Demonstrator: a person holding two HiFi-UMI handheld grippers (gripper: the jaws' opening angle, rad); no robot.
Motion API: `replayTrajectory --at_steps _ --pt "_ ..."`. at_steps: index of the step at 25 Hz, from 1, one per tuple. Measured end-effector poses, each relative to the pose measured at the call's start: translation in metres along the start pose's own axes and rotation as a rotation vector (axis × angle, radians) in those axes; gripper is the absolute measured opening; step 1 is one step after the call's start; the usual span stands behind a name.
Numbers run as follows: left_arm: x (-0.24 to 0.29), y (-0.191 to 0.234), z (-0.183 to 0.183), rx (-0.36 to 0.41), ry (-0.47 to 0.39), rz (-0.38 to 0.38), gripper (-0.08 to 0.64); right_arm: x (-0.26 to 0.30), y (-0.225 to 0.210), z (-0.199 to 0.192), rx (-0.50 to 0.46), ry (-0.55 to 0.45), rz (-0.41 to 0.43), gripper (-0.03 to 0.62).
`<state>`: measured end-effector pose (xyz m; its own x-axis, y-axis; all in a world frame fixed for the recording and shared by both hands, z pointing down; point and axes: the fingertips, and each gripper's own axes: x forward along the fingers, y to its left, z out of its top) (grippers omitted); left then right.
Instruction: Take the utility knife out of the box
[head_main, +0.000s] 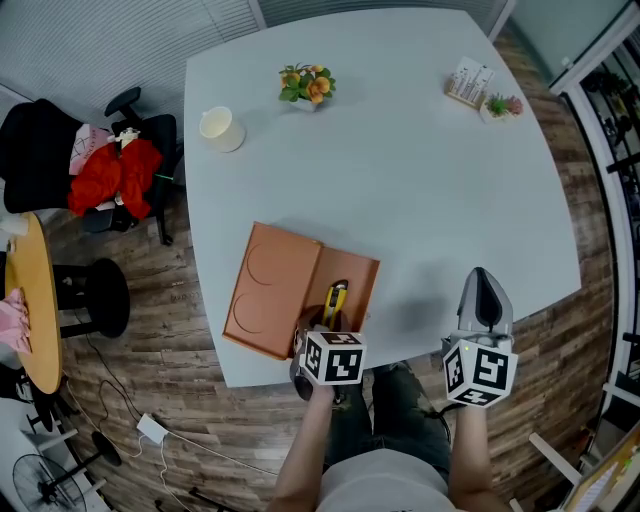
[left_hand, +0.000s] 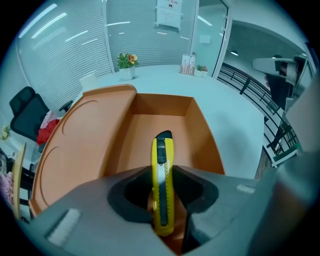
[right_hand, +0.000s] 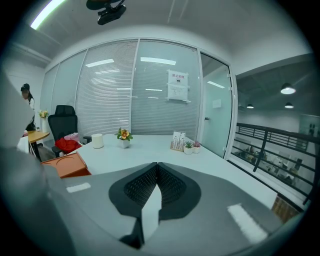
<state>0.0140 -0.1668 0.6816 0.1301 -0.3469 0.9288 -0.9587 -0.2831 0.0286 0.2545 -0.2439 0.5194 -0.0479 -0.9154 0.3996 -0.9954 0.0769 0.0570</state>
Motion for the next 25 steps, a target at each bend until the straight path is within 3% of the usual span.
replayTrajectory --at_steps 12,25 --pt "-0.019 0.001 0.025 -0.051 -0.105 -0.080 0.132 -0.006 0.002 0.015 0.001 -0.037 -0.005 0.028" --pt "-0.068 0.012 0.083 -0.048 -0.283 -0.064 0.132 -0.010 0.007 0.058 -0.013 -0.122 0.008 0.026"
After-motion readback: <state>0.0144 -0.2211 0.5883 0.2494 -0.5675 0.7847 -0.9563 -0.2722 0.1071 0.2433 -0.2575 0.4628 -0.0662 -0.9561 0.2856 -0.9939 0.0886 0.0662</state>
